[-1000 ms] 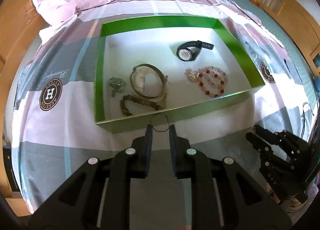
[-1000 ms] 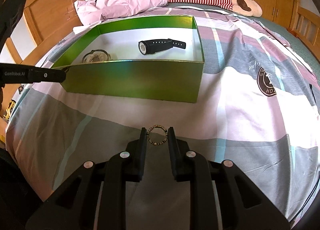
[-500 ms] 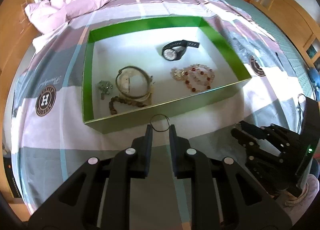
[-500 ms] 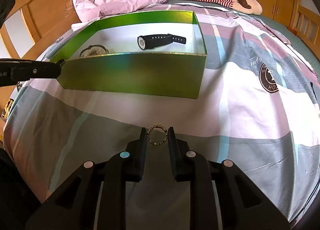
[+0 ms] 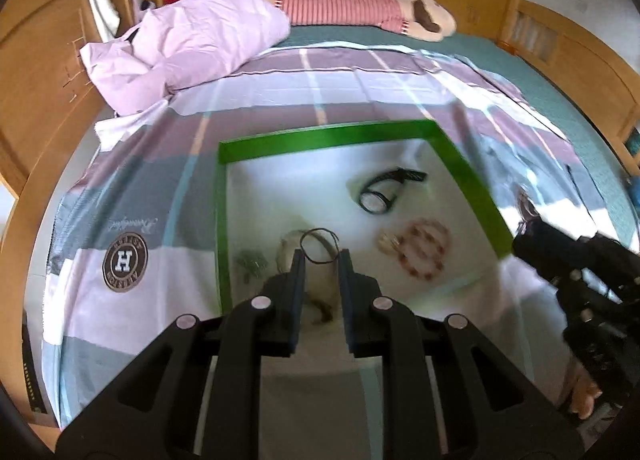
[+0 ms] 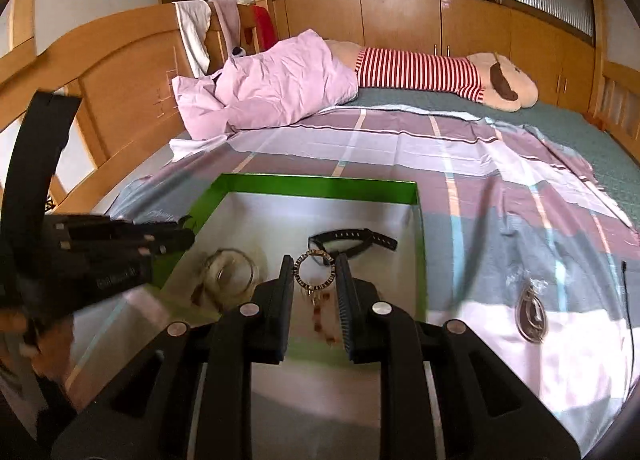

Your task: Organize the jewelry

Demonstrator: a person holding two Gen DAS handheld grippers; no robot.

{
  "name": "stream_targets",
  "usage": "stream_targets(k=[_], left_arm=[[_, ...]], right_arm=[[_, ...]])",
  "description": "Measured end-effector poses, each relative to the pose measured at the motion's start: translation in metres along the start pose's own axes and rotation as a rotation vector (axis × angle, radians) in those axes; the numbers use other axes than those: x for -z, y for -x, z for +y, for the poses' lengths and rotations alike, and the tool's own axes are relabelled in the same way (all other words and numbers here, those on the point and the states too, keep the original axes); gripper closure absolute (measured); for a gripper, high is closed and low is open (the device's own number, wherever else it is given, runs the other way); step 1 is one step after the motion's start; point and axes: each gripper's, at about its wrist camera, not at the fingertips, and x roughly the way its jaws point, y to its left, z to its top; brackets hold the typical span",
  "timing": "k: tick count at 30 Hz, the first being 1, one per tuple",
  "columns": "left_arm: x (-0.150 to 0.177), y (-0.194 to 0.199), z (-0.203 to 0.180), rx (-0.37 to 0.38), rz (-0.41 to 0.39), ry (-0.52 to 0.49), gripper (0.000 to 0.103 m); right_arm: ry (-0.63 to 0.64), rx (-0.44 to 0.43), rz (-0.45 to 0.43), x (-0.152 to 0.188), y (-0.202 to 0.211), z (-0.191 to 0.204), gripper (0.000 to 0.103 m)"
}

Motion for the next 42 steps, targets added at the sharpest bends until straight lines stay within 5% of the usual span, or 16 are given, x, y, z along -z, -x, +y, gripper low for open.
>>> stream_targets(k=[12, 13, 15, 16, 18, 24, 29, 35, 42], left_arm=[[0.009, -0.060, -0.010, -0.098, 0.074, -0.031, 0.086], [0.010, -0.062, -0.011, -0.104, 0.078, -0.031, 0.086], [0.013, -0.065, -0.011, -0.130, 0.078, -0.036, 0.081], [0.013, -0.065, -0.011, -0.143, 0.077, -0.036, 0.074], [0.013, -0.062, -0.009, -0.179, 0.065, -0.026, 0.041], [0.009, -0.032, -0.006, -0.170, -0.001, 0.018, 0.022], [0.012, -0.016, -0.006, -0.194, -0.041, 0.028, 0.013], [0.018, -0.026, -0.006, -0.185, 0.026, 0.040, 0.009], [0.020, -0.023, -0.009, -0.192, 0.013, 0.024, 0.005]], right_arm=[[-0.058, 0.056, 0.131, 0.028, -0.057, -0.022, 0.080], [-0.058, 0.060, 0.132, 0.028, -0.058, -0.021, 0.076], [-0.061, 0.067, 0.126, 0.028, -0.056, -0.021, 0.043], [-0.066, 0.071, 0.108, 0.027, -0.052, -0.021, 0.039], [-0.064, 0.078, 0.066, 0.024, -0.038, -0.019, 0.033], [-0.012, 0.145, -0.032, 0.022, -0.002, -0.009, 0.003], [0.036, 0.184, 0.009, 0.027, -0.004, -0.005, 0.004], [0.032, 0.199, 0.022, 0.029, -0.008, -0.007, 0.003], [0.022, 0.211, 0.022, 0.029, -0.010, -0.008, 0.003]])
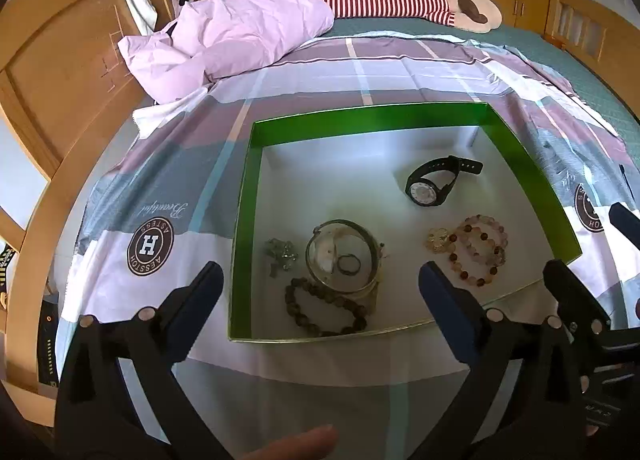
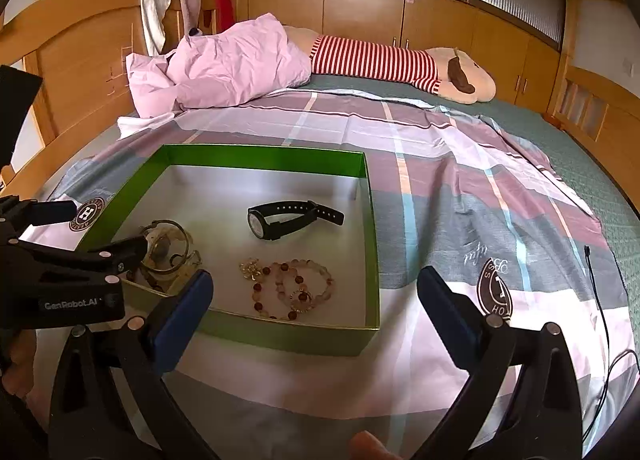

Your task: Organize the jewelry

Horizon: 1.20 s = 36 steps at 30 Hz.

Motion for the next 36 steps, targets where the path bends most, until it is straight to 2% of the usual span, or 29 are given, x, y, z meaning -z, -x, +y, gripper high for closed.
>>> stream_targets(k=[10, 36], left_arm=[[-0.0006, -0.0014, 0.0043, 0.018, 0.016, 0.025, 0.005], [0.0018, -0.0031, -0.0027, 0.022, 0.027, 0.002, 0.005]], right_arm=[[0.013, 0.005, 0.011, 0.0035, -0.0044, 0.0049, 0.003], [0.017, 0.008, 0.021, 0.0062, -0.0080, 0.0074, 0.003]])
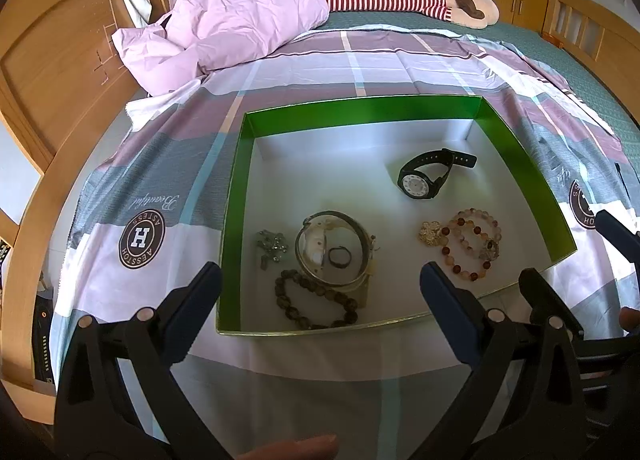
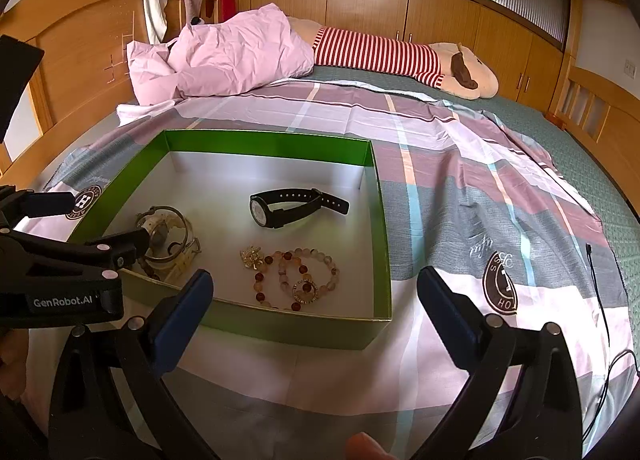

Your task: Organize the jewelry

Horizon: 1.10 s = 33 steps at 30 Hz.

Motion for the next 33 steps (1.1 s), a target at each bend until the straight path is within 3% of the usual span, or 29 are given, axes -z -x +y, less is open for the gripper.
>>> stream_targets(k=[33], left_arm=[[0.0019, -0.0027, -0.0019, 0.003, 0.014, -0.002, 0.005]], right_arm=[[0.009, -0.001, 0.003, 0.0009, 0.0001, 0.0017, 0.003]])
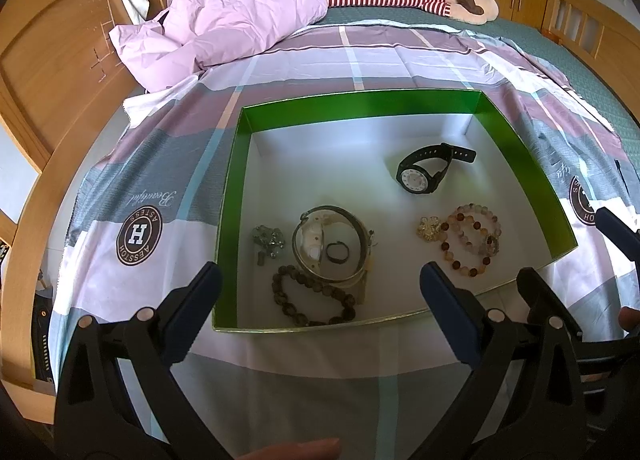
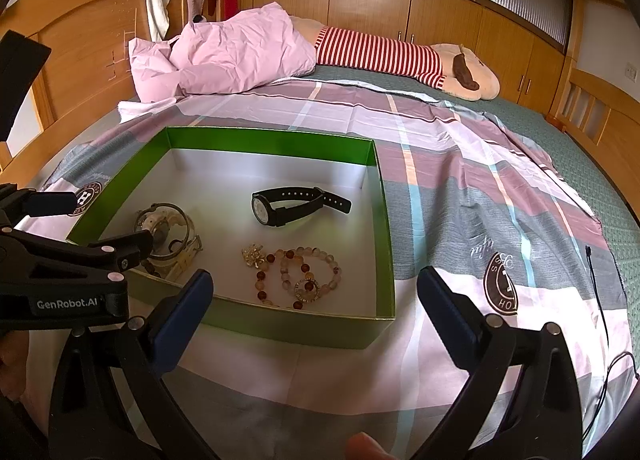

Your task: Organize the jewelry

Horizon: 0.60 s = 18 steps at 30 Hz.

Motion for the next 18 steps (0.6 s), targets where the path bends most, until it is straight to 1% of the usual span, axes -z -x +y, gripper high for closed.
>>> stream_targets(k=[18], left_arm=[[-0.0006, -0.0013, 0.0017, 0.005, 0.009, 0.007, 0.005]], right_arm=[[0.011, -0.002, -0.001, 0.0011, -0.0010, -0.0001, 0.003]])
